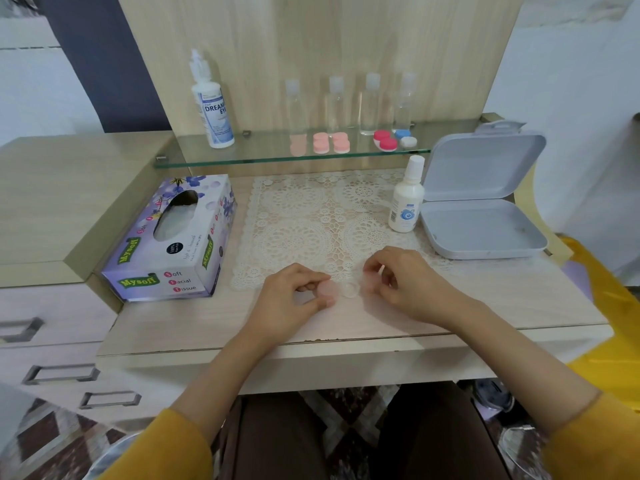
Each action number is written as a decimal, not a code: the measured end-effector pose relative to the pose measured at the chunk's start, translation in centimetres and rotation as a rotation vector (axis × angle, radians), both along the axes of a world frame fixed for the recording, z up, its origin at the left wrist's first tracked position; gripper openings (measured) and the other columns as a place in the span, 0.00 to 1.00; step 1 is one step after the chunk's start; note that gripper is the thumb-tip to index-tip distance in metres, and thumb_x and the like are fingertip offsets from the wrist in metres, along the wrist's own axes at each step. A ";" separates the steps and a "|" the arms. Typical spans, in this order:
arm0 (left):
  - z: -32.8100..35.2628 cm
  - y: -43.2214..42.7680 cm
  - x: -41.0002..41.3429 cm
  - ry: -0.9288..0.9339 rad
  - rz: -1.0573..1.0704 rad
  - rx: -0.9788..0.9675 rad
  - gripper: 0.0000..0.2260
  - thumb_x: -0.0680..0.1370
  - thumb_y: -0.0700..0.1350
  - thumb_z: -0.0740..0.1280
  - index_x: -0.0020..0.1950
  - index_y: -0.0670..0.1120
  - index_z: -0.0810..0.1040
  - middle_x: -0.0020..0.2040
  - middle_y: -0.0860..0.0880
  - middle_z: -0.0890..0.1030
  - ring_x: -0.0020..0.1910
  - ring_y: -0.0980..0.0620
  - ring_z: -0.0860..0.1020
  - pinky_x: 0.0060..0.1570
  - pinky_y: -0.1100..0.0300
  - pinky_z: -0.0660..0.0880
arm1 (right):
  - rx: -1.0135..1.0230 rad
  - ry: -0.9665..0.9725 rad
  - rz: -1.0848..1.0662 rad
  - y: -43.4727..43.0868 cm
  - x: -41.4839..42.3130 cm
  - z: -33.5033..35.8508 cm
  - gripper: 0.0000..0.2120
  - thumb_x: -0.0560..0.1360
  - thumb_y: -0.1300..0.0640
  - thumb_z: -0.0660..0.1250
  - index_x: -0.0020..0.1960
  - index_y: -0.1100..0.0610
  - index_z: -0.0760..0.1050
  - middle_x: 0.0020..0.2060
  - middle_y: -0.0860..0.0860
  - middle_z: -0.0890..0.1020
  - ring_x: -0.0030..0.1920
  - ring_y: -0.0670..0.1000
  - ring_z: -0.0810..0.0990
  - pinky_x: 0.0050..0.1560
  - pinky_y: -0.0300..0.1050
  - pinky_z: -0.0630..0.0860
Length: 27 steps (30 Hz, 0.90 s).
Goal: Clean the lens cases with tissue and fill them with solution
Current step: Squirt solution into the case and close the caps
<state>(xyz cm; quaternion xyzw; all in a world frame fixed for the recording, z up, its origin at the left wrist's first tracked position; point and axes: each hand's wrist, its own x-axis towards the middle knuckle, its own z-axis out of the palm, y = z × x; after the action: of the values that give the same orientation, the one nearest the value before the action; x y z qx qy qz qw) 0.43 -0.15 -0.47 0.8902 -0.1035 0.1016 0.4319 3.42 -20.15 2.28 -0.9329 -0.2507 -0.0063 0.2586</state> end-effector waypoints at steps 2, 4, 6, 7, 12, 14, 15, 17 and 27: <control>-0.1 0.0 0.0 -0.007 0.001 0.008 0.14 0.67 0.41 0.75 0.52 0.47 0.82 0.43 0.55 0.78 0.47 0.58 0.75 0.47 0.75 0.68 | -0.006 0.006 0.048 0.6 -0.1 0.6 0.10 0.72 0.65 0.65 0.53 0.59 0.77 0.46 0.52 0.76 0.36 0.41 0.69 0.41 0.34 0.64; -0.1 0.1 0.0 -0.013 -0.001 0.017 0.14 0.67 0.42 0.75 0.52 0.47 0.82 0.43 0.56 0.78 0.47 0.59 0.75 0.47 0.75 0.68 | -0.048 -0.010 0.109 1.4 -0.3 0.8 0.12 0.72 0.66 0.64 0.55 0.60 0.77 0.48 0.53 0.77 0.38 0.45 0.68 0.41 0.33 0.62; -0.1 0.1 0.1 -0.012 -0.012 0.018 0.14 0.68 0.42 0.75 0.52 0.46 0.82 0.44 0.55 0.78 0.45 0.62 0.75 0.47 0.75 0.68 | -0.081 -0.031 0.144 2.1 -0.2 0.7 0.14 0.73 0.66 0.62 0.57 0.60 0.77 0.48 0.53 0.76 0.41 0.45 0.67 0.41 0.32 0.59; -0.1 0.1 0.1 -0.010 -0.018 0.021 0.13 0.68 0.42 0.75 0.52 0.46 0.82 0.44 0.55 0.78 0.44 0.63 0.75 0.48 0.75 0.68 | -0.090 -0.035 0.152 2.2 -0.2 0.7 0.14 0.73 0.66 0.62 0.57 0.60 0.78 0.48 0.54 0.76 0.41 0.46 0.67 0.41 0.32 0.59; -0.2 0.0 0.1 -0.015 -0.024 0.037 0.13 0.68 0.42 0.74 0.52 0.45 0.82 0.43 0.57 0.76 0.45 0.62 0.75 0.48 0.76 0.67 | -0.180 -0.040 0.169 2.5 0.0 0.9 0.08 0.73 0.63 0.61 0.47 0.62 0.79 0.39 0.52 0.71 0.39 0.50 0.67 0.35 0.38 0.62; -0.2 0.0 0.2 -0.016 -0.024 0.050 0.13 0.69 0.43 0.74 0.52 0.45 0.82 0.43 0.57 0.76 0.45 0.62 0.75 0.48 0.77 0.66 | -0.216 -0.046 0.157 2.8 0.0 0.9 0.06 0.74 0.61 0.61 0.45 0.62 0.76 0.37 0.49 0.67 0.39 0.50 0.65 0.34 0.38 0.60; -0.2 0.0 0.2 -0.017 -0.024 0.052 0.13 0.69 0.43 0.74 0.52 0.45 0.82 0.43 0.57 0.76 0.45 0.63 0.75 0.47 0.77 0.66 | -0.230 -0.053 0.144 2.9 0.1 0.9 0.06 0.74 0.60 0.61 0.45 0.62 0.75 0.38 0.49 0.67 0.40 0.50 0.66 0.35 0.39 0.59; -0.1 0.0 0.1 -0.022 -0.027 0.053 0.13 0.68 0.43 0.74 0.52 0.45 0.82 0.43 0.57 0.75 0.44 0.63 0.74 0.47 0.77 0.66 | -0.254 -0.072 0.107 3.1 0.3 0.8 0.08 0.74 0.56 0.63 0.45 0.62 0.74 0.41 0.53 0.72 0.41 0.51 0.68 0.38 0.41 0.61; -0.1 -0.1 0.1 -0.027 -0.033 0.067 0.11 0.69 0.42 0.74 0.51 0.46 0.82 0.43 0.56 0.76 0.45 0.57 0.76 0.51 0.70 0.70 | -0.109 -0.021 0.172 2.4 0.2 1.0 0.08 0.74 0.59 0.65 0.49 0.58 0.81 0.41 0.51 0.79 0.39 0.47 0.72 0.40 0.38 0.67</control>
<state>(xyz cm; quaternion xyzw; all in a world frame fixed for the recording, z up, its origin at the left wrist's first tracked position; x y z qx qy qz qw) 0.52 -0.28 -0.61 0.9009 -0.1274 0.1030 0.4018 3.60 -17.74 3.29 -0.9204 -0.3327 0.0200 0.2045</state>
